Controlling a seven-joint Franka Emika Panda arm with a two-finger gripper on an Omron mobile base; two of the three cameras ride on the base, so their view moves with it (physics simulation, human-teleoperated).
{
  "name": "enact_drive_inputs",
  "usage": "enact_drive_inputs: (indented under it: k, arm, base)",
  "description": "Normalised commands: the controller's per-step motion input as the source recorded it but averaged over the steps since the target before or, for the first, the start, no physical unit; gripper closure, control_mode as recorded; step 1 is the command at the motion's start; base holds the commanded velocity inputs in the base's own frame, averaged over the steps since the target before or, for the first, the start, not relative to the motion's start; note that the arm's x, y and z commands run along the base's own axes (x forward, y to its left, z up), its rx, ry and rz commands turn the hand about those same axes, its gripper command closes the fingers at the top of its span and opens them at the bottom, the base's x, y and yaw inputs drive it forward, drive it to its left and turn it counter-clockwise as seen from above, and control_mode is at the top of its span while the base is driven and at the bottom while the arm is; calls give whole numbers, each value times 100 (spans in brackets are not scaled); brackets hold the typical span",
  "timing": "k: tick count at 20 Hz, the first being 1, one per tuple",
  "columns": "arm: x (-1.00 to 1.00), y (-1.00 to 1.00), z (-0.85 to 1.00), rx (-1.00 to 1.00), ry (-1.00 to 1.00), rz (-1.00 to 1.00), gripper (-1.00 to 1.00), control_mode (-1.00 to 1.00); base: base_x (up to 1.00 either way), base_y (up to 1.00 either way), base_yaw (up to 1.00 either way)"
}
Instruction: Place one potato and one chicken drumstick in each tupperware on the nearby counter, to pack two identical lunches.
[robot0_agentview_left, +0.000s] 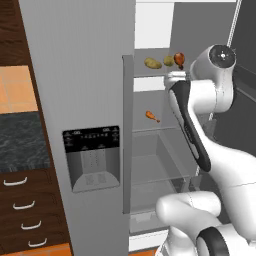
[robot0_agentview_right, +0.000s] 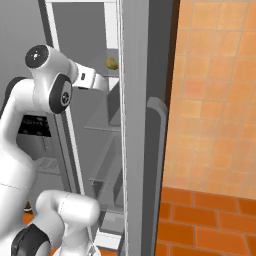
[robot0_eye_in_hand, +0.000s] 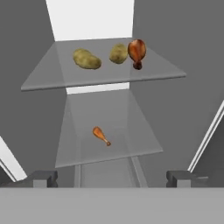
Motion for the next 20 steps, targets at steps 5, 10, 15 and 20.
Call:
enact_drive_inputs:
  k: [5, 10, 15, 20]
  arm:
    - [44, -20, 26, 0, 8, 0, -100, -100]
    - [68, -33, 1, 0, 9, -1, -100, -100]
    - [83, -19, -2, 0, 14, -3, -100, -100]
    - [77, -26, -1, 0, 14, -5, -100, -100]
  base:
    - [0, 0, 0]
    - [0, 0, 0]
    - [0, 0, 0]
    - [0, 0, 0]
